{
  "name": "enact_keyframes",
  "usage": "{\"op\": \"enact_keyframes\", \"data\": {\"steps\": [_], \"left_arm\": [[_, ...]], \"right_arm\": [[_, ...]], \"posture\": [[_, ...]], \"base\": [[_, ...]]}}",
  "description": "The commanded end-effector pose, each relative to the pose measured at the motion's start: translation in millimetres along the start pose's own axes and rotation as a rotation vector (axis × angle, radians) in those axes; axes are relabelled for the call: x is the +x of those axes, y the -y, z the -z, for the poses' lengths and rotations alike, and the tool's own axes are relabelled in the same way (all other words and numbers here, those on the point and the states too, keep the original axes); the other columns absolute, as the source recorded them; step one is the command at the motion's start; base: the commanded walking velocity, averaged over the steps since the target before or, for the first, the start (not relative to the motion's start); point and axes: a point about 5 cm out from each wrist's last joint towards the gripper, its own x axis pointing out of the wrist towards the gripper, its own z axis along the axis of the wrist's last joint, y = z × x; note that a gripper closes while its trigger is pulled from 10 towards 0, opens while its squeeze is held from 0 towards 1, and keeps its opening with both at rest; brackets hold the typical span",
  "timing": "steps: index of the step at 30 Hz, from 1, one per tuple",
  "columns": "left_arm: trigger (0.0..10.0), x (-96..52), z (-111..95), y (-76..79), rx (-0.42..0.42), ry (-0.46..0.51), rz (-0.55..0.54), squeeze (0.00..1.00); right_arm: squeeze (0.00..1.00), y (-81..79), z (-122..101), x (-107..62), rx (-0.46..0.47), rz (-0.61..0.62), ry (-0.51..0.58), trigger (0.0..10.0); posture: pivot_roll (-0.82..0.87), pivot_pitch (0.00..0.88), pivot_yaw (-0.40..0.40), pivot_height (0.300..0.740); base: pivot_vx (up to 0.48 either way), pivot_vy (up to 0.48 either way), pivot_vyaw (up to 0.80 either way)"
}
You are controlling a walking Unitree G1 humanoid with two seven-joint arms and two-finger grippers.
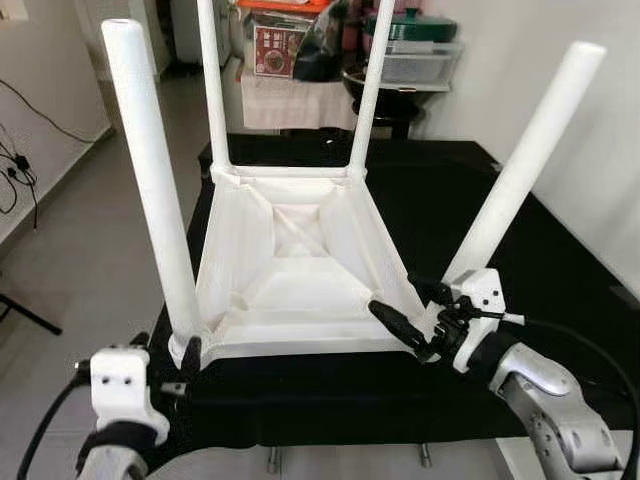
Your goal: Building children table
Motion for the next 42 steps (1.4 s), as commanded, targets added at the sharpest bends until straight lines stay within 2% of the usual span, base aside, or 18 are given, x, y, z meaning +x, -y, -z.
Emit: {"op": "enact_keyframes", "data": {"steps": [1,9,10,12,17,21,22,24,25,29,30,37,41,42], "left_arm": [[10.0,0.7,4,-5.3,-0.003,-0.012,-0.020,0.00],[10.0,6.1,6,-10.5,0.007,-0.005,-0.020,0.00],[10.0,14.7,8,-15.0,0.018,-0.002,-0.012,0.00],[10.0,19.9,9,-15.9,0.020,-0.001,0.001,0.00],[10.0,28.1,9,-15.0,0.020,-0.002,0.034,0.00],[10.0,38.5,5,-10.4,0.041,-0.005,0.118,0.00],[10.0,40.1,3,-8.1,0.036,-0.004,0.148,0.27],[10.0,40.8,1,-6.8,0.031,-0.001,0.166,0.27],[10.0,41.1,-1,-6.4,0.021,0.007,0.162,1.00],[10.0,42.3,-3,-2.8,0.015,0.012,0.167,1.00],[10.0,43.6,-4,-2.3,0.017,0.014,0.153,0.00],[10.0,48.6,2,-10.2,0.000,-0.025,0.086,0.00],[9.9,48.9,4,-11.2,0.001,-0.032,0.085,0.00],[0.0,48.7,6,-12.1,-0.001,-0.040,0.084,0.00]], "right_arm": [[0.00,3.2,-3,-2.9,0.001,-0.002,-0.005,10.0],[0.00,-8.3,-5,-7.1,0.023,-0.099,-0.004,10.0],[0.00,-16.2,-9,-8.8,0.041,-0.166,0.003,10.0],[0.00,-18.5,-11,-9.1,0.045,-0.187,0.007,10.0],[0.00,-20.3,-13,-9.0,0.048,-0.200,0.013,10.0],[0.00,-23.4,-14,-8.0,0.052,-0.218,0.017,10.0],[0.00,-24.3,-14,-8.0,0.053,-0.225,0.016,10.0],[0.00,-24.9,-14,-8.2,0.055,-0.229,0.015,10.0],[0.00,-25.4,-14,-8.5,0.055,-0.233,0.012,10.0],[0.00,-27.5,-14,-8.6,0.063,-0.248,0.007,10.0],[0.00,-28.9,-14,-8.3,0.064,-0.259,0.005,10.0],[0.00,-31.6,-19,-10.5,0.070,-0.306,0.010,10.0],[0.00,-31.6,-22,-12.8,0.074,-0.324,0.014,10.0],[0.00,-31.5,-28,-18.3,0.084,-0.358,0.021,10.0]], "posture": [[-0.26,0.023,-0.094,0.740],[-0.27,0.025,-0.097,0.740],[-0.28,0.027,-0.099,0.740],[-0.28,0.026,-0.099,0.740],[-0.28,0.026,-0.099,0.740],[-0.29,0.027,-0.100,0.740],[-0.29,0.028,-0.101,0.740],[-0.29,0.028,-0.101,0.740],[-0.29,0.028,-0.101,0.740],[-0.29,0.026,-0.107,0.740],[-0.28,0.024,-0.107,0.740],[-0.29,0.019,-0.104,0.740],[-0.29,0.020,-0.099,0.740],[-0.30,0.021,-0.095,0.740]], "base": [[0.000,0.000,0.00],[0.000,0.000,0.00],[0.000,0.000,0.00],[0.000,0.000,0.00],[0.000,0.000,0.00],[0.000,0.000,0.00],[0.000,0.000,0.00],[0.000,0.000,0.00],[0.000,0.000,0.00],[0.000,0.000,0.00],[0.000,0.000,0.00],[0.000,0.000,0.00],[0.000,0.000,0.00],[0.000,0.000,0.00]]}}
